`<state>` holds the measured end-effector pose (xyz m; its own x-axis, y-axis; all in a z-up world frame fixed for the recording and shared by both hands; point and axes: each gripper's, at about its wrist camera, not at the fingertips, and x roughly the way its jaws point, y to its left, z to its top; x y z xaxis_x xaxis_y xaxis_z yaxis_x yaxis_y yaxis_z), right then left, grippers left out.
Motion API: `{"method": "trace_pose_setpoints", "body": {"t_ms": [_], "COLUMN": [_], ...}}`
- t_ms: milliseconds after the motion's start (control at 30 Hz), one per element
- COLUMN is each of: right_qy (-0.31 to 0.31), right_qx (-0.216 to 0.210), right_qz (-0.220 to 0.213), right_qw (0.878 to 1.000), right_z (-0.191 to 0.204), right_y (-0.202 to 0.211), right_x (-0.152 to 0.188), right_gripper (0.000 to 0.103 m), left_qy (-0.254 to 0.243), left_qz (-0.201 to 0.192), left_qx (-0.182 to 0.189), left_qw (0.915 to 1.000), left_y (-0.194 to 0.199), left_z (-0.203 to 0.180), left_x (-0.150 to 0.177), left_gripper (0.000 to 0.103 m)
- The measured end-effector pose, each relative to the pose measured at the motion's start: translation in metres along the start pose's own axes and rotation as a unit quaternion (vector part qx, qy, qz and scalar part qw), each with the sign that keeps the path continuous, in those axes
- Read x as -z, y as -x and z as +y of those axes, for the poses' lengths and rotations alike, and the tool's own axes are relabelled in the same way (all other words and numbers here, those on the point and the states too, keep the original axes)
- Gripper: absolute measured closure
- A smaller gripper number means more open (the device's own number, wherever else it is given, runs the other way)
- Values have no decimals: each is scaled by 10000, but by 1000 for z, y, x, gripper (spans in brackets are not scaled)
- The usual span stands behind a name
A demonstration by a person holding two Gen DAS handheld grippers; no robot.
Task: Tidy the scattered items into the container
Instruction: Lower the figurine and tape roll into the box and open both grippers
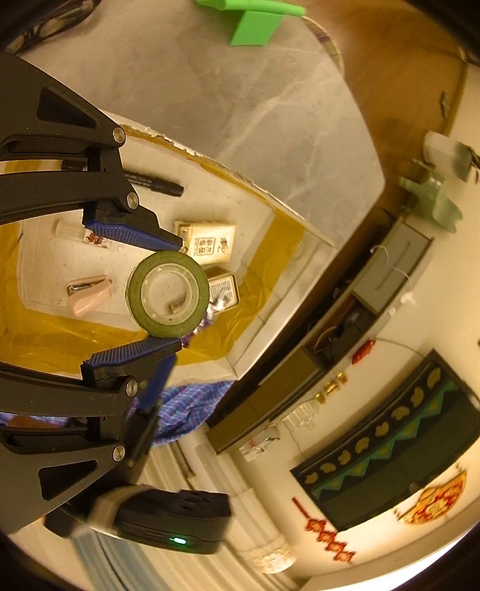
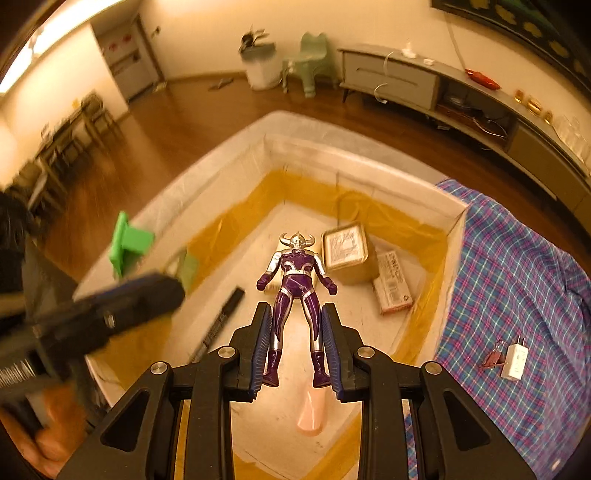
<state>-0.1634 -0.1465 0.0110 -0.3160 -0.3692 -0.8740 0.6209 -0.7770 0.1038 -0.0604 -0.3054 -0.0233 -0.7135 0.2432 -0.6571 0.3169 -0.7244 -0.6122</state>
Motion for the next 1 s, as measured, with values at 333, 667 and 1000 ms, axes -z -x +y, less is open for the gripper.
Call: {"method": "trace_pose_setpoints", "body": {"t_ms": [333,667,1000], "right_qy": [363,335,173], "right_qx": [362,454,357], "right_qz": [524,581,449], "right_qw": [9973,9967,9982], "right_z": [0,-7,-14], "right_y": [-33,-42,-39], "right_x": [10,1,1], "right_gripper": [74,74,73], "left_qy": [372,452,560], "left_qz": [273,603,813], "left_qx": [-300,-430,-483], "left_qw": [9985,9962,9939], "left_y": [-20,-33,-35], "left_z": [11,15,23], "left_x": [-2,6,10], "left_gripper": [54,53,50]}}
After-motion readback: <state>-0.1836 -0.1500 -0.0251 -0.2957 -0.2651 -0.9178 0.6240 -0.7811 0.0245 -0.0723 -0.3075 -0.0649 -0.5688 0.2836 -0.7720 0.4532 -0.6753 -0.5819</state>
